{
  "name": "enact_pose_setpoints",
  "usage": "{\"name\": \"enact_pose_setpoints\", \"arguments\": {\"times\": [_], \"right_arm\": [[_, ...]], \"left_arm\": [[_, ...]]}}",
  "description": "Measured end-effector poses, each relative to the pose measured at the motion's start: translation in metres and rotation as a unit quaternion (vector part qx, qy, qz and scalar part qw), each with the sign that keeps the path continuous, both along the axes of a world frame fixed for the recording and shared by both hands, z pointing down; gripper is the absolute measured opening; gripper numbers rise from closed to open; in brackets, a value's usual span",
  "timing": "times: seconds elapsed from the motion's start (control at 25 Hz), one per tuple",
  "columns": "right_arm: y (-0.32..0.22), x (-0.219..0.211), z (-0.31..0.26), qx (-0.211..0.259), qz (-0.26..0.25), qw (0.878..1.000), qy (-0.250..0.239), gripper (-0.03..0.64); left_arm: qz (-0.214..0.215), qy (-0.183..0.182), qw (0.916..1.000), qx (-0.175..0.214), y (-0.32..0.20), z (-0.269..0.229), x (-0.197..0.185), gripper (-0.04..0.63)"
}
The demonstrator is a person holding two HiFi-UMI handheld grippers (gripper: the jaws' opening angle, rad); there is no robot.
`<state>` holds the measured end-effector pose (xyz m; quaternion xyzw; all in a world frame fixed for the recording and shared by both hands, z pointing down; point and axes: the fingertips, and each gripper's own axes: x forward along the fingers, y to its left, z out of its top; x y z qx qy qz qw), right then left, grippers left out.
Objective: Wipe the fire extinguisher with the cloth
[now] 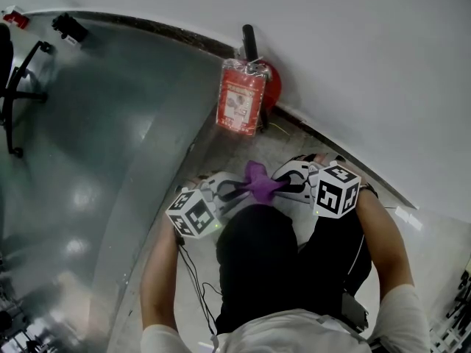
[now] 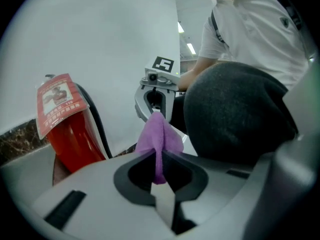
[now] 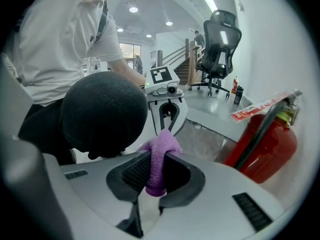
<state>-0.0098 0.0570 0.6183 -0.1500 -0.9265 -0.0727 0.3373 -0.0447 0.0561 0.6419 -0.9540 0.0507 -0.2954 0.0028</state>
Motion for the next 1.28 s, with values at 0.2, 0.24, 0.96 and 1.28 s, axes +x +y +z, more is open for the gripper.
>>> {"name": "enact_pose_setpoints", "arguments": {"times": [0.2, 0.24, 0.96, 1.28], "right_arm": [[-0.013, -0.001, -0.005, -0.008, 0.035, 0.999, -0.029, 0.055], [-0.014, -0.001, -0.004, -0.009, 0.039, 0.999, -0.032, 0.057], [-0.011, -0.008, 0.001, -0.027, 0.055, 0.997, -0.040, 0.105], [-0.016, -0.004, -0.008, -0.032, 0.069, 0.995, -0.058, 0.109]], "left_arm": [[-0.038, 0.054, 0.9969, -0.043, -0.001, -0.003, -0.004, 0.028], [-0.043, 0.059, 0.9961, -0.049, 0.000, -0.001, -0.005, 0.028], [-0.009, 0.068, 0.9863, -0.150, 0.030, -0.007, -0.027, 0.028], [-0.058, 0.100, 0.9766, -0.181, 0.027, 0.003, -0.036, 0.028]]}}
